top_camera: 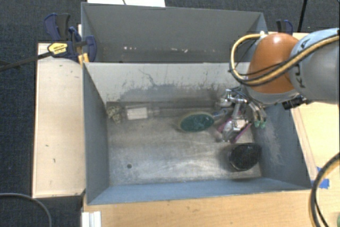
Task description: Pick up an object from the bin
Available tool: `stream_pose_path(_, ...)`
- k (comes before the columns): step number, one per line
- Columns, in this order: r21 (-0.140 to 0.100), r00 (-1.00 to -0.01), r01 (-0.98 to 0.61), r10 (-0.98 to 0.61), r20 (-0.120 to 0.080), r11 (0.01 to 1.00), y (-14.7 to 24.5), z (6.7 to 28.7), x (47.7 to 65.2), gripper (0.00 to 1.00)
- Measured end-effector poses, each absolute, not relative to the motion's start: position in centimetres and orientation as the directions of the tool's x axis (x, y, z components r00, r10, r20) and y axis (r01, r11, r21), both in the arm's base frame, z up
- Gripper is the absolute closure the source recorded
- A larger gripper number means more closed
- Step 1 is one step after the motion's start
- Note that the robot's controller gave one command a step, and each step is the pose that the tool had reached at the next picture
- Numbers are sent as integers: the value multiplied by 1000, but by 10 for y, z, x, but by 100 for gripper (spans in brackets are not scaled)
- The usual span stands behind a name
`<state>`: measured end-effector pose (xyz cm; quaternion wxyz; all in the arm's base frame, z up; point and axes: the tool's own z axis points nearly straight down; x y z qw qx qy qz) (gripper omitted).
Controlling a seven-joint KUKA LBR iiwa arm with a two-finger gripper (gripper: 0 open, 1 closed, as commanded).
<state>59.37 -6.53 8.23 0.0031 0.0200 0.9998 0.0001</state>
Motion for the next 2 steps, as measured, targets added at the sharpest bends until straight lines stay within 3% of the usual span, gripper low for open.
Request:
stream_pose_path(1, 3, -999, 37, 37, -6, 999, -64, 81, 594, 100)
stream_pose_path(2, -6, -918, -398, -398, -7, 918, -114, 259, 558, 100)
